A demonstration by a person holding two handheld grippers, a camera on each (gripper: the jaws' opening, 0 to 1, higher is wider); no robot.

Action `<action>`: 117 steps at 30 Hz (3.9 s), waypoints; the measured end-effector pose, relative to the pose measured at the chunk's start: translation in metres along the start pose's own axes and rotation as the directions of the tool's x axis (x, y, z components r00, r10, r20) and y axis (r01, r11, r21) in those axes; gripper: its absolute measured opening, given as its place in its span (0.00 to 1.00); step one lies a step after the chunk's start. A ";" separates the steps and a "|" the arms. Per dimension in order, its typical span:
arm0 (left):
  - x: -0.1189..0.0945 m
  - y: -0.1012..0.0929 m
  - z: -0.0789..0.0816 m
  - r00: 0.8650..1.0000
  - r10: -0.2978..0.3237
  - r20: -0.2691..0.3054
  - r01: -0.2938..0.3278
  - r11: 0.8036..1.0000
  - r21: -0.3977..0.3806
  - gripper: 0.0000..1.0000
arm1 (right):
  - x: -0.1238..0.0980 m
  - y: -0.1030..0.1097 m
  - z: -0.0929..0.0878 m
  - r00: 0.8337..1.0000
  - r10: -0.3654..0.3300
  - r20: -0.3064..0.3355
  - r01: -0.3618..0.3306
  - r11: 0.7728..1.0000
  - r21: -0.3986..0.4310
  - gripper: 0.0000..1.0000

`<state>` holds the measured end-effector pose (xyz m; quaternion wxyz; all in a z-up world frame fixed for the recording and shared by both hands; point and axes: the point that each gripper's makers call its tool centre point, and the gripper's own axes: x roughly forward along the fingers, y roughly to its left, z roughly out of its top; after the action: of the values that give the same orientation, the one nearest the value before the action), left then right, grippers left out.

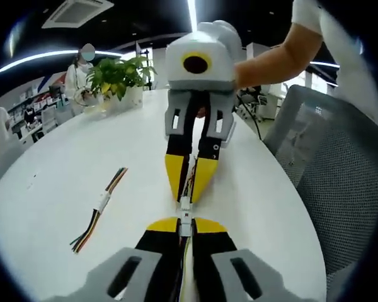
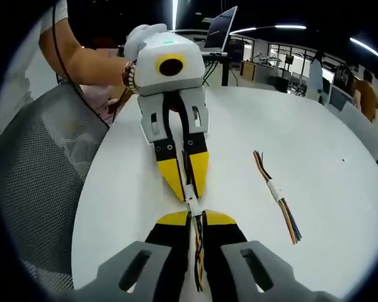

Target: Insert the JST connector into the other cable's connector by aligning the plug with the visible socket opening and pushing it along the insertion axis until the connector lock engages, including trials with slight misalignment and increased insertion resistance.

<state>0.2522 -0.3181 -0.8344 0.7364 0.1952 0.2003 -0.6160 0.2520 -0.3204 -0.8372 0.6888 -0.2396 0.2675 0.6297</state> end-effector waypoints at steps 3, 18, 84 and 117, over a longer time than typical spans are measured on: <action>0.000 0.001 0.001 1.000 0.002 0.009 -0.002 1.000 0.000 0.00 | 0.001 0.000 -0.002 1.000 0.004 -0.009 -0.004 1.000 0.001 0.04; 0.006 -0.001 -0.005 1.000 -0.018 -0.017 0.018 0.999 0.029 0.00 | 0.007 0.001 -0.011 0.998 0.036 -0.052 -0.032 0.996 0.081 0.04; -0.004 0.002 -0.002 0.998 -0.002 -0.057 0.009 0.994 0.108 0.00 | 0.006 -0.001 -0.014 0.987 0.027 -0.159 -0.016 0.998 0.068 0.03; -0.008 0.003 0.003 0.998 0.014 -0.059 -0.006 0.991 0.131 0.00 | 0.000 -0.003 -0.008 0.991 0.034 -0.130 -0.018 0.993 0.118 0.03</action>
<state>0.2544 -0.3126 -0.8273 0.7186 0.2626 0.1805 -0.6181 0.2541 -0.3258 -0.8431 0.6743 -0.2364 0.3517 0.6048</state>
